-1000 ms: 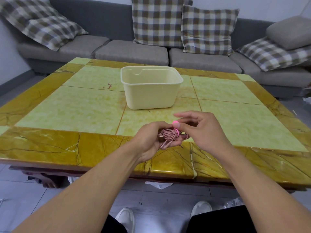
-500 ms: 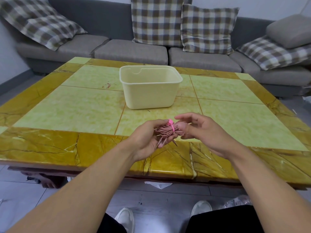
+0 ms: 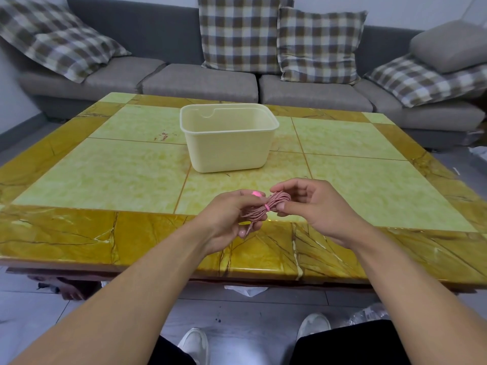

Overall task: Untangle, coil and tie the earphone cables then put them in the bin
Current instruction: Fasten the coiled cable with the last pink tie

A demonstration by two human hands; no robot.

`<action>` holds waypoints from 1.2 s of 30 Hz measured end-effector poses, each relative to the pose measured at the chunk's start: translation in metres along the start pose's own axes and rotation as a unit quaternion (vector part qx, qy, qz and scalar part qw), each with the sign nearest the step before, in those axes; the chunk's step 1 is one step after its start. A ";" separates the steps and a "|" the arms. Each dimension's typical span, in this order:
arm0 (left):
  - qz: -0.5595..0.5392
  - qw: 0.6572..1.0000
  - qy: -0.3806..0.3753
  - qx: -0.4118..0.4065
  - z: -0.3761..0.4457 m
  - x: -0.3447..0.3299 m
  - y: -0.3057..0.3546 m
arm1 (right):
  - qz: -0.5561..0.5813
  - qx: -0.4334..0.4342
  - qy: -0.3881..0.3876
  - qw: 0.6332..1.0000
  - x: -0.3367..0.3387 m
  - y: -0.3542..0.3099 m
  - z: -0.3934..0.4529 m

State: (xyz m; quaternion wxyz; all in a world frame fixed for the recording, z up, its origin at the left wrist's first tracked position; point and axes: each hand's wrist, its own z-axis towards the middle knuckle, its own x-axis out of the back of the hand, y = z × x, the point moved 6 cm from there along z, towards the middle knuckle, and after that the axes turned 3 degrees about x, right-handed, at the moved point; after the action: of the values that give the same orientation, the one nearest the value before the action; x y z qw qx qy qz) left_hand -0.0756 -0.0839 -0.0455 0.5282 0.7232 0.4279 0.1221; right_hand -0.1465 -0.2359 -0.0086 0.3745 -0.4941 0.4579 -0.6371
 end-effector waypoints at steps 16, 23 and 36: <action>-0.024 0.999 -0.041 0.008 0.004 -0.005 -0.003 | 0.006 -0.018 -0.030 0.999 0.006 -0.004 -0.002; -0.011 1.000 0.009 -0.025 0.007 0.002 -0.002 | -0.035 0.008 -0.037 0.999 0.001 -0.003 -0.002; 0.111 0.982 -0.006 -0.149 0.001 0.007 0.008 | -0.083 0.008 -0.029 0.996 -0.005 -0.005 -0.003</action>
State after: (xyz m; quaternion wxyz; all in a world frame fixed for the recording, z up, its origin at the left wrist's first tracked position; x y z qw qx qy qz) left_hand -0.0665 -0.0795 -0.0405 0.6161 0.6801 0.3181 0.2381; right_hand -0.1481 -0.2287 -0.0056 0.3377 -0.5456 0.3989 -0.6551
